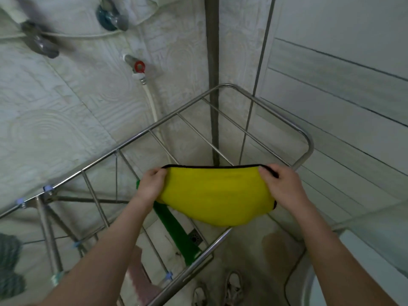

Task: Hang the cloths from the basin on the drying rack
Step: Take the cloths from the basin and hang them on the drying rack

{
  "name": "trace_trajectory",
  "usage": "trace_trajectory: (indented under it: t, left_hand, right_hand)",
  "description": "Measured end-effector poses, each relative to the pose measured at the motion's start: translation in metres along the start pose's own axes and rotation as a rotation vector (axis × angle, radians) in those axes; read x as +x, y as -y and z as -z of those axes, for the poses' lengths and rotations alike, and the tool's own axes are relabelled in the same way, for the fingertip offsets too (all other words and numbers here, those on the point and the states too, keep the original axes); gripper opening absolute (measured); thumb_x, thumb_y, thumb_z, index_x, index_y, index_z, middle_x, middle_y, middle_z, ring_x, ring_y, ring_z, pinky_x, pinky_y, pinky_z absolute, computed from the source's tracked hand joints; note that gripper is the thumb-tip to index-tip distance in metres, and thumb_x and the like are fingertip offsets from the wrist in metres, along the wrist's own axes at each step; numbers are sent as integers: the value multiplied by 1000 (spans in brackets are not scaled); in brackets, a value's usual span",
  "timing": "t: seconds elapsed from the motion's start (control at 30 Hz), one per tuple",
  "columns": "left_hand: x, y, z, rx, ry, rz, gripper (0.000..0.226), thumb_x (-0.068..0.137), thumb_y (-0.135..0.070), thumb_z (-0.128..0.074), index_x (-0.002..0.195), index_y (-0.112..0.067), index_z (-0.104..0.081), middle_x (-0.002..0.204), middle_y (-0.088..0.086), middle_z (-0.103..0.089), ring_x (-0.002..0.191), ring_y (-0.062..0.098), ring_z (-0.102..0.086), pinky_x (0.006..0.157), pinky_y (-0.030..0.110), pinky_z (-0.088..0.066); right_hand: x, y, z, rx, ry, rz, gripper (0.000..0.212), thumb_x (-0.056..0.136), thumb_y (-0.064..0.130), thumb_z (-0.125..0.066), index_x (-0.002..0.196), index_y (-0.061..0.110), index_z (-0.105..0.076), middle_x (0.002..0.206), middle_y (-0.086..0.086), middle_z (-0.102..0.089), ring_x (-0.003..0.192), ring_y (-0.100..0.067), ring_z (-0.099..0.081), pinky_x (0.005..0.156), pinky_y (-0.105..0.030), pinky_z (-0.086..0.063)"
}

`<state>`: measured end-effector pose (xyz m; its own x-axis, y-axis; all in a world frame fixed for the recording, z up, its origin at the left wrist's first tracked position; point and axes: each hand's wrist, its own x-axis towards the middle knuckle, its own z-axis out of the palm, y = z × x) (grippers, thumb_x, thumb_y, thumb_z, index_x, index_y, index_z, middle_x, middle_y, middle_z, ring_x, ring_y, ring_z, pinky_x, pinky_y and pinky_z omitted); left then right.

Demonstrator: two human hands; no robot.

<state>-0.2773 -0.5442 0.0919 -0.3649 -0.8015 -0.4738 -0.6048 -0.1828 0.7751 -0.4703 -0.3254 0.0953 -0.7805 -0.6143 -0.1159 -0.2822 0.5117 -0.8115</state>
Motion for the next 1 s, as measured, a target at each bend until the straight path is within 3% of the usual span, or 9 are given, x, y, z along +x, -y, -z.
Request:
trace_trajectory:
  t: [0.13,0.2,0.3,0.43,0.53,0.6,0.77,0.9,1.0]
  left_hand:
    - [-26,-4,16,-337,-27,144,18,96,-33,-45,100,-19,-56,89,12,-52,77,27,-52,64,37,-43]
    - [-46,-2,17,-426,37,195,17,96,-32,-47,105,-20,-55,85,12,-56,68,25,-54,55,31,-43]
    - [-73,0,23,-587,184,191,21,93,-23,-51,112,-18,-59,78,10,-68,58,21,-64,42,25,-47]
    - [-80,19,39,-816,286,146,49,81,-23,-63,129,-18,-54,105,14,-66,79,26,-65,57,34,-53]
    - [-73,21,28,-668,77,125,17,95,-18,-51,108,-18,-62,89,8,-66,68,16,-65,54,28,-51]
    - [-65,18,20,-492,-27,77,17,100,-16,-41,99,-23,-56,78,6,-58,59,15,-56,48,25,-44]
    - [-43,12,16,-361,-99,-72,33,101,-11,-33,107,-32,-57,79,11,-52,61,25,-43,53,31,-37]
    - [-38,-3,11,-538,-32,-21,35,100,0,-30,110,-7,-62,83,9,-64,50,9,-57,36,18,-40]
    - [-38,-15,2,-550,38,-32,35,98,3,-33,118,-7,-60,92,12,-64,63,16,-61,42,18,-47]
  right_hand:
    - [29,44,7,93,-6,107,30,94,34,-55,103,10,-70,94,-11,-71,89,-25,-66,69,-28,-45]
    - [36,72,15,70,0,175,29,95,33,-54,95,9,-70,91,-12,-70,85,-22,-64,67,-25,-46]
    - [36,103,38,35,-10,209,30,92,33,-58,93,5,-71,92,-16,-70,83,-26,-64,76,-35,-52]
    - [46,119,49,106,122,172,9,86,34,-67,81,27,-71,86,-2,-70,80,-16,-64,78,-35,-50]
    - [74,114,17,-67,171,157,21,88,31,-63,87,12,-73,87,-12,-69,82,-22,-64,70,-34,-49]
    - [94,103,-21,-148,222,165,21,90,26,-60,95,10,-72,94,-12,-69,87,-24,-64,65,-27,-43]
    - [100,80,-88,-220,329,209,47,89,24,-62,133,17,-51,128,-9,-58,117,-25,-56,95,-28,-43]
    - [40,79,-97,-195,487,269,42,80,39,-70,117,28,-53,100,7,-49,92,-13,-53,79,-29,-45]
    - [-18,78,-109,-208,663,219,65,69,55,-73,119,29,-39,109,5,-37,99,-16,-49,81,-33,-46]
